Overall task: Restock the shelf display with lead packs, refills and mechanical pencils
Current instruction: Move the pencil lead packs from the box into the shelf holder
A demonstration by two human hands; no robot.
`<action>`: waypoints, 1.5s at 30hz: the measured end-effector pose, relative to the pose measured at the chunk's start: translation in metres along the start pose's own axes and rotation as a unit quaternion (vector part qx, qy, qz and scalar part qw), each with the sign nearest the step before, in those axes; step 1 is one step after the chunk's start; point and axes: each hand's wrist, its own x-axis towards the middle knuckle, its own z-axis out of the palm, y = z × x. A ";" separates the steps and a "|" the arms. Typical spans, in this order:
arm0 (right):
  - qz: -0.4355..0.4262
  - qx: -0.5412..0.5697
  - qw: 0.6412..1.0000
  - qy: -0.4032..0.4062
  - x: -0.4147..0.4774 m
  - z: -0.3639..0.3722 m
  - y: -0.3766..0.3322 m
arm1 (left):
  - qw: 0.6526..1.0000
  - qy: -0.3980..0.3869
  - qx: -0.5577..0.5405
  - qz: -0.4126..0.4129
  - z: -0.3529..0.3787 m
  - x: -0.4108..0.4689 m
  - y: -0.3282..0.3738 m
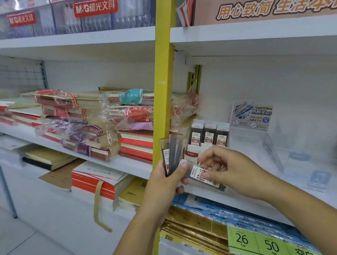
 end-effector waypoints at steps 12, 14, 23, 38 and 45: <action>-0.069 -0.135 0.956 0.251 0.082 -0.023 -0.004 | 0.999 0.027 0.026 -0.017 -0.008 0.007 -0.003; -0.087 -0.165 0.954 0.237 0.090 -0.014 0.005 | 0.999 0.026 0.019 -0.016 -0.010 0.007 -0.003; -0.061 -0.251 0.951 0.168 0.107 0.000 0.030 | 0.997 0.008 0.069 -0.012 -0.022 0.005 -0.001; -0.004 0.058 0.989 0.135 0.007 0.032 -0.010 | 0.991 -0.066 0.117 -0.020 -0.003 -0.009 -0.001; 0.017 0.218 0.963 0.157 -0.010 0.032 0.012 | 0.992 -0.074 0.086 -0.059 -0.001 -0.015 0.000</action>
